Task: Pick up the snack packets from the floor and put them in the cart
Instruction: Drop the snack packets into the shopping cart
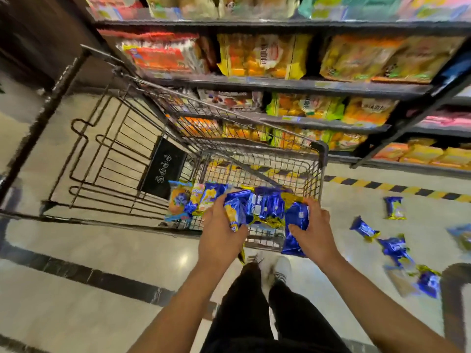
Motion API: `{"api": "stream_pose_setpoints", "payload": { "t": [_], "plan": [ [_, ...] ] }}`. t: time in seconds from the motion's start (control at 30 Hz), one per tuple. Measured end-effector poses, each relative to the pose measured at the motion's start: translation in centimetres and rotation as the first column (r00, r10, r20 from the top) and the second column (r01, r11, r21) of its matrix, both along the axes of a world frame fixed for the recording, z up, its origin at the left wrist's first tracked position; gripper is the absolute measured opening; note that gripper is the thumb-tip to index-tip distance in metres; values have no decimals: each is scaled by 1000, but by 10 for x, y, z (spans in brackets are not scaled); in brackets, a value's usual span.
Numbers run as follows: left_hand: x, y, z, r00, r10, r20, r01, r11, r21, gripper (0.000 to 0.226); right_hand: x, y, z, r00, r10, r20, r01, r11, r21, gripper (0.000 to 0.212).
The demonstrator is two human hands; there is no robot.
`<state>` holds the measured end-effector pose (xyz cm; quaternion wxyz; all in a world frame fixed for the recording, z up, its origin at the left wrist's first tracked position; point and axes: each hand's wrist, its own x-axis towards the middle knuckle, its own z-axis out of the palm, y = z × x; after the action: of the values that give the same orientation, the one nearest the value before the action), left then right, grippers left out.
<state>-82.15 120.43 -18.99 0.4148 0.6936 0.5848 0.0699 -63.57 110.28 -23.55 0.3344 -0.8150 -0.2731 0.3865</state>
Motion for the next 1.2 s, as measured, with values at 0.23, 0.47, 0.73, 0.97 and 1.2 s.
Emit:
{"api": "stream_pose_setpoints", "payload": {
  "t": [0.23,0.47,0.73,0.97,1.2],
  "plan": [
    [27,45,-56,991,-97,-94,90,993,-71,88,4,22,-40,993,-109,44,112,991,-76,66],
    [51,70,-125,976,-170,-134,156,982,-105,84,8,45,-95,974,-154,164,192,951,-243,69],
    [55,79,-195,931,-236,-280,214,971,-105,92,-10,68,-148,975,-140,174,195,914,-357,64],
    [67,79,-221,916,-241,-321,209,969,-131,92,-13,74,-173,959,-185,214,261,872,-414,68],
    [73,85,-223,906,-265,-330,237,964,-123,89,-7,82,-178,958,-132,253,230,882,-410,79]
  ]
}}
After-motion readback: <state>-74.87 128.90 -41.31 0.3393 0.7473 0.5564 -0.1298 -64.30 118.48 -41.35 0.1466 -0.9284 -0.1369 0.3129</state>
